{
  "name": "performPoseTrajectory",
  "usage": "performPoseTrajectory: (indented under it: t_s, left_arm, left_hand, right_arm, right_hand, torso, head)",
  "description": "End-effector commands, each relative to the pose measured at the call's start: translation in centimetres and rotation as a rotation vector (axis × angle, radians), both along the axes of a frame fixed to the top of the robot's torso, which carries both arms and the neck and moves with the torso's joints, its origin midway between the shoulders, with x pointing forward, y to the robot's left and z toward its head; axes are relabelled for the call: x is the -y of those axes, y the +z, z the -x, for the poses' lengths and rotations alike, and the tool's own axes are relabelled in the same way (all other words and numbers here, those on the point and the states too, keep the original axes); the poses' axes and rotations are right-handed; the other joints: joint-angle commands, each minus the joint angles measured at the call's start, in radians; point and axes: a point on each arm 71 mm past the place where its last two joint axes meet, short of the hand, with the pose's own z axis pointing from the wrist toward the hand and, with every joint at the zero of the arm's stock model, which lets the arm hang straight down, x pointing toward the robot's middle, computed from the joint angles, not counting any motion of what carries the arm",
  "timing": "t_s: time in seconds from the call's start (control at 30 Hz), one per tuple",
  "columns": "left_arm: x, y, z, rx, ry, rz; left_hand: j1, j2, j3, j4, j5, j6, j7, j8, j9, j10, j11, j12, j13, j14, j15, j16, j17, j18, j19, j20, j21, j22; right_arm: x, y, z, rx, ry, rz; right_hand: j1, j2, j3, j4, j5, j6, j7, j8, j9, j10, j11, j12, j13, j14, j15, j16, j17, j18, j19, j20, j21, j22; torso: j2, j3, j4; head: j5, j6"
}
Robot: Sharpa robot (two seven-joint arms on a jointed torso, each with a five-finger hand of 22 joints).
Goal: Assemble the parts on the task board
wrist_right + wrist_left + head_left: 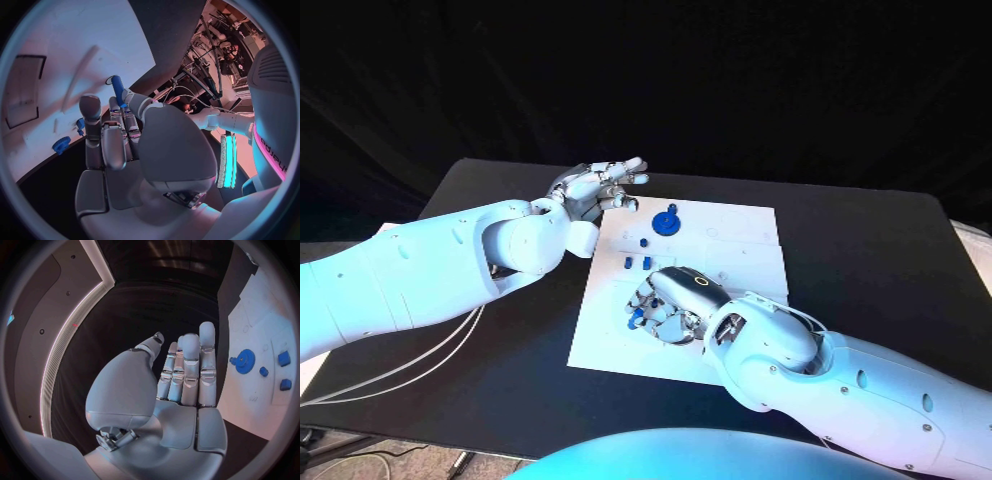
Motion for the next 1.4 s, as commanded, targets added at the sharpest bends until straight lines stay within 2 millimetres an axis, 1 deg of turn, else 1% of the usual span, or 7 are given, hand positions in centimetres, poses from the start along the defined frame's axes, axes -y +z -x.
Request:
performPoseTrajectory:
  t_s: [0.03, 0.5, 0.73, 0.9, 1.13, 1.23, 1.4]
  left_arm:
    - [0.3, 0.1, 0.1, 0.011, -0.021, 0.01]
    - [0.2, 0.1, 0.0, 0.01, -0.02, 0.009]
    - [0.3, 0.1, 0.0, 0.01, -0.022, 0.01]
    - [0.2, 0.1, 0.0, 0.01, -0.02, 0.008]
    - [0.3, 0.1, 0.0, 0.009, -0.023, 0.009]
    - [0.3, 0.1, 0.0, 0.009, -0.024, 0.009]
    - [0.4, 0.1, 0.0, 0.008, -0.025, 0.01]
  left_hand:
    - [0.008, -0.002, -0.005, -0.001, -0.005, -0.009, 0.0, 0.006, -0.001, -0.007, 0.002, 0.007, 0.001, -0.008, 0.0, 0.0, -0.001, 0.019, 0.005, 0.001, -0.005, -0.001]
    - [0.008, -0.002, -0.005, -0.001, -0.005, -0.009, 0.0, 0.006, -0.001, -0.007, 0.002, 0.007, 0.001, -0.008, 0.0, 0.0, -0.001, 0.019, 0.005, 0.001, -0.005, -0.001]
    - [0.01, 0.0, -0.007, -0.001, -0.005, -0.011, 0.0, 0.006, -0.001, -0.008, 0.003, 0.008, 0.001, -0.008, 0.0, 0.0, -0.002, 0.019, 0.005, 0.002, -0.006, -0.001]
    - [0.01, 0.0, -0.007, -0.001, -0.005, -0.011, 0.0, 0.006, -0.001, -0.008, 0.003, 0.008, 0.001, -0.008, 0.0, 0.0, -0.002, 0.019, 0.005, 0.002, -0.006, -0.001]
    - [0.011, 0.0, -0.008, -0.001, -0.005, -0.011, 0.0, 0.006, -0.001, -0.009, 0.003, 0.008, 0.001, -0.009, 0.0, 0.0, -0.003, 0.019, 0.005, 0.002, -0.006, -0.002]
    - [0.011, 0.0, -0.009, -0.001, -0.005, -0.011, 0.001, 0.006, -0.001, -0.009, 0.003, 0.009, 0.001, -0.009, 0.0, 0.0, -0.003, 0.019, 0.005, 0.002, -0.006, -0.002]
    - [0.011, 0.0, -0.009, -0.001, -0.005, -0.011, 0.001, 0.006, -0.001, -0.009, 0.003, 0.009, 0.001, -0.009, 0.0, 0.0, -0.003, 0.019, 0.005, 0.002, -0.006, -0.002]
  right_arm:
    - [-0.1, -0.2, 0.0, 0.021, 0.013, 0.028]
    - [0.1, -0.1, -0.1, 0.067, -0.006, 0.066]
    - [0.0, -0.6, 0.0, 0.039, 0.015, 0.131]
    - [-0.2, -0.8, 0.1, 0.026, 0.034, 0.153]
    - [-0.4, -1.2, 0.2, 0.021, 0.047, 0.165]
    - [-0.5, -1.2, 0.2, 0.026, 0.045, 0.152]
    - [-0.7, -1.2, 0.3, 0.031, 0.035, 0.121]
  right_hand:
    - [0.018, 0.017, 0.01, -0.005, 0.005, -0.007, 0.003, -0.006, -0.001, 0.042, -0.045, 0.007, 0.004, 0.048, 0.004, -0.002, -0.001, -0.008, -0.007, -0.002, 0.001, -0.001]
    - [0.018, 0.018, 0.014, -0.009, 0.008, -0.005, 0.002, -0.006, -0.001, 0.043, -0.045, 0.006, 0.005, 0.048, 0.004, 0.0, 0.001, -0.009, -0.006, -0.001, 0.005, 0.004]
    - [0.01, 0.018, 0.014, -0.008, 0.004, -0.004, 0.003, -0.005, 0.0, 0.044, -0.044, 0.004, 0.006, 0.048, 0.005, -0.001, -0.002, -0.008, -0.009, 0.0, 0.004, 0.001]
    - [-0.006, 0.011, 0.006, -0.008, 0.004, -0.007, 0.003, -0.007, -0.001, 0.04, -0.043, -0.002, 0.005, 0.047, 0.007, -0.003, -0.006, -0.007, -0.016, 0.002, 0.001, -0.005]
    - [-0.033, 0.0, -0.007, -0.004, 0.021, -0.026, 0.009, -0.018, -0.005, 0.013, -0.035, -0.025, -0.001, 0.046, 0.013, -0.004, -0.009, -0.006, -0.021, 0.008, -0.002, -0.011]
    - [-0.057, -0.015, -0.022, 0.004, 0.029, -0.045, 0.014, -0.024, -0.01, -0.007, -0.028, -0.04, -0.005, 0.046, 0.02, -0.003, -0.009, -0.006, -0.023, 0.014, -0.004, -0.014]
    - [-0.103, -0.066, -0.081, 0.015, 0.048, -0.133, 0.014, -0.026, -0.019, -0.071, -0.017, -0.067, -0.007, 0.046, 0.031, 0.001, -0.007, 0.001, -0.039, 0.025, -0.029, -0.053]
  torso:
    - [0.0, 0.0009, 0.0001]
    - [0.001, 0.001, -0.0014]
    - [-0.001, 0.0002, 0.0015]
    - [0.0, 0.0001, -0.0012]
    - [-0.001, -0.0005, -0.0002]
    - [0.0, 0.0, 0.0001]
    - [-0.001, 0.0002, 0.0005]
  head:
    - [0.0, -0.001]
    - [0.0, -0.005]
    - [-0.002, -0.01]
    - [0.0, -0.011]
    - [-0.001, -0.01]
    - [-0.002, -0.01]
    - [-0.002, -0.01]
